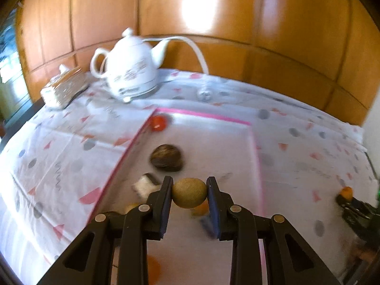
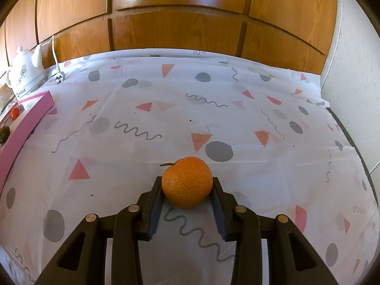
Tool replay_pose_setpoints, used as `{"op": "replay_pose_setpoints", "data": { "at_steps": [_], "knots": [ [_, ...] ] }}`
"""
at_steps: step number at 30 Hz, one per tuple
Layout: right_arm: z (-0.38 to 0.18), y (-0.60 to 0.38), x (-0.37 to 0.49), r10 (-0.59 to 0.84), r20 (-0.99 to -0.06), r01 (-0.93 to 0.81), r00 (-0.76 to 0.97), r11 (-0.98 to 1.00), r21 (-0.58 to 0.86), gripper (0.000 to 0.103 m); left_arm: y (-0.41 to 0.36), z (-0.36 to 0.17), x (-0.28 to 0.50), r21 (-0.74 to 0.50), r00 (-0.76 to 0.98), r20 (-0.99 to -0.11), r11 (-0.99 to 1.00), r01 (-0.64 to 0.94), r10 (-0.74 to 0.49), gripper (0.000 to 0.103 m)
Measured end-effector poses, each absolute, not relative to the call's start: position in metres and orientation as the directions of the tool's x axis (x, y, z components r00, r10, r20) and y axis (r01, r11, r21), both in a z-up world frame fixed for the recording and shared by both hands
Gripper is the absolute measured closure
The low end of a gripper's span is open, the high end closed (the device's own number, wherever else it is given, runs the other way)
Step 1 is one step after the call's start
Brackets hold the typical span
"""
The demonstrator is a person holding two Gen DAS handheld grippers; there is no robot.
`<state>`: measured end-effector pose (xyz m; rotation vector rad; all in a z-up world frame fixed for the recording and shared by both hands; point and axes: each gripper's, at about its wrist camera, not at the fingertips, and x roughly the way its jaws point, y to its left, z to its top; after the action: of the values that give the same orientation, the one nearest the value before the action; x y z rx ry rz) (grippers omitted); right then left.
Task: Organize fruits
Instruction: 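Carry the small potato into the tray and open the left gripper, then lower the orange into the tray and open the right gripper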
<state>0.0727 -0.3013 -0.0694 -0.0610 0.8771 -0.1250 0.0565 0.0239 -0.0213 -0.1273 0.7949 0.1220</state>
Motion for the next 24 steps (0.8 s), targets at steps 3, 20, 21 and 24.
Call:
{"op": "replay_pose_setpoints", "data": {
  "at_steps": [3, 20, 21, 24],
  "knots": [
    [-0.068, -0.301, 0.074, -0.14, -0.766, 0.092, 0.627, 0.99, -0.105, 0.065, 0.036, -0.027, 0.055, -0.066, 0.684, -0.725, 0.98, -0.186, 0.081, 0.058],
    [-0.03, -0.191, 0.094, 0.184, -0.753, -0.219, 0.631, 0.974, 0.055, 0.065, 0.057, -0.008, 0.031, -0.069, 0.719, -0.683, 0.969, -0.238, 0.128, 0.02],
    [-0.027, -0.178, 0.095, 0.213, -0.749, -0.249, 0.627, 0.966, 0.066, 0.065, 0.059, -0.006, 0.029, -0.072, 0.72, -0.682, 0.968, -0.242, 0.129, 0.019],
    [-0.018, -0.135, 0.106, 0.309, -0.74, -0.339, 0.598, 0.934, 0.117, 0.065, 0.064, -0.003, 0.025, -0.073, 0.724, -0.676, 0.964, -0.254, 0.14, 0.016]
  ]
}}
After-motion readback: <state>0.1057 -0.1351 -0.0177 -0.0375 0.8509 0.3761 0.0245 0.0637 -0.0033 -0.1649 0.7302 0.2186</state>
